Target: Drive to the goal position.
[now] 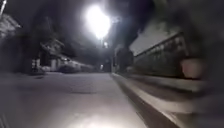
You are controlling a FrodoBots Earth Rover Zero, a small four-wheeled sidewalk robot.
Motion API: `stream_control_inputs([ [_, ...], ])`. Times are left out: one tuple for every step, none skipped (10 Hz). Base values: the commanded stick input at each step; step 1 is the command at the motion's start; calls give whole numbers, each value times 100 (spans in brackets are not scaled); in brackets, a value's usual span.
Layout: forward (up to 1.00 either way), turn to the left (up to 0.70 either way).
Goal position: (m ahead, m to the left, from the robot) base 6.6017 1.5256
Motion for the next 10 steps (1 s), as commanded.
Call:
stream_control_inputs([
  [70, 0],
  [70, 0],
  [70, 0],
  [70, 0],
  [70, 0],
  [70, 0],
  [70, 0],
  [70, 0],
  [70, 0],
  [70, 0],
])
